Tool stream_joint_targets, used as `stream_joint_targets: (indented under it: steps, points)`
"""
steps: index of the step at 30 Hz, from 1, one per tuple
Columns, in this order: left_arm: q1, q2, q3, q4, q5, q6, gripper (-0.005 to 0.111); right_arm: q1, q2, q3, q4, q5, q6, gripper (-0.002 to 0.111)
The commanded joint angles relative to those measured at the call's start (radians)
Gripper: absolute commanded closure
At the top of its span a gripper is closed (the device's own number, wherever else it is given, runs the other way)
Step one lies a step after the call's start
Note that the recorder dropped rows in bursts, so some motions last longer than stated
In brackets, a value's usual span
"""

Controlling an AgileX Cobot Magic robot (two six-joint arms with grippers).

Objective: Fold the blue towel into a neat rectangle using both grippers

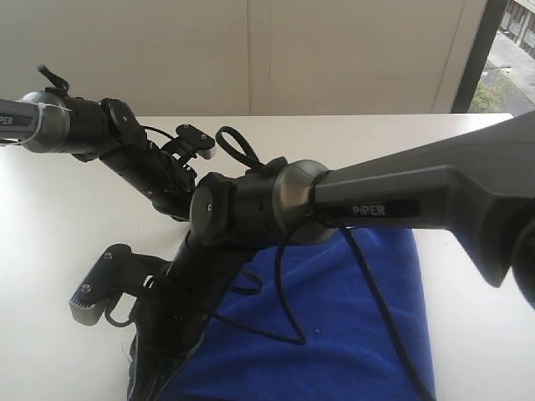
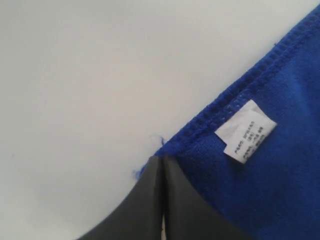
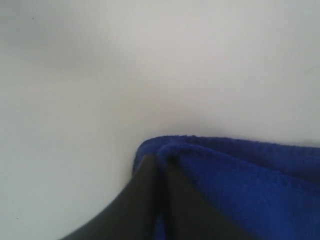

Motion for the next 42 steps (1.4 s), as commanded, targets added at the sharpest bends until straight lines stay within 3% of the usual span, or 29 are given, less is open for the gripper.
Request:
stream_joint_targets:
  steps: [1,5,8,14,20,24,34,42]
  points:
    - [0.001,0.018,0.009,0.009,0.029,-0.002,0.107,0.0,0.028,-0.007,0.025,0.005,-0.013,0.09]
    - [0.001,0.018,0.009,0.009,0.029,-0.002,0.107,0.0,0.032,-0.007,0.049,0.014,-0.013,0.065]
    - [0.001,0.018,0.009,0.009,0.029,-0.002,0.107,0.0,0.022,-0.009,0.055,0.014,-0.013,0.053]
    - [0.001,0.018,0.009,0.009,0.031,-0.002,0.107,-0.002,-0.063,-0.009,-0.014,0.061,-0.002,0.053]
    - [0.001,0.011,0.009,0.01,0.03,-0.002,0.107,-0.002,-0.156,-0.003,-0.257,0.142,0.202,0.053]
    - [0.001,-0.031,0.009,0.032,0.03,-0.002,0.107,-0.004,-0.171,0.05,-0.359,0.16,0.286,0.062]
    - [0.08,-0.13,0.009,0.047,0.106,-0.058,0.107,-0.047,-0.181,0.285,-0.405,0.018,0.353,0.075]
    - [0.091,-0.135,0.009,0.045,0.191,-0.058,0.107,-0.065,-0.181,0.355,-0.427,0.007,0.357,0.077]
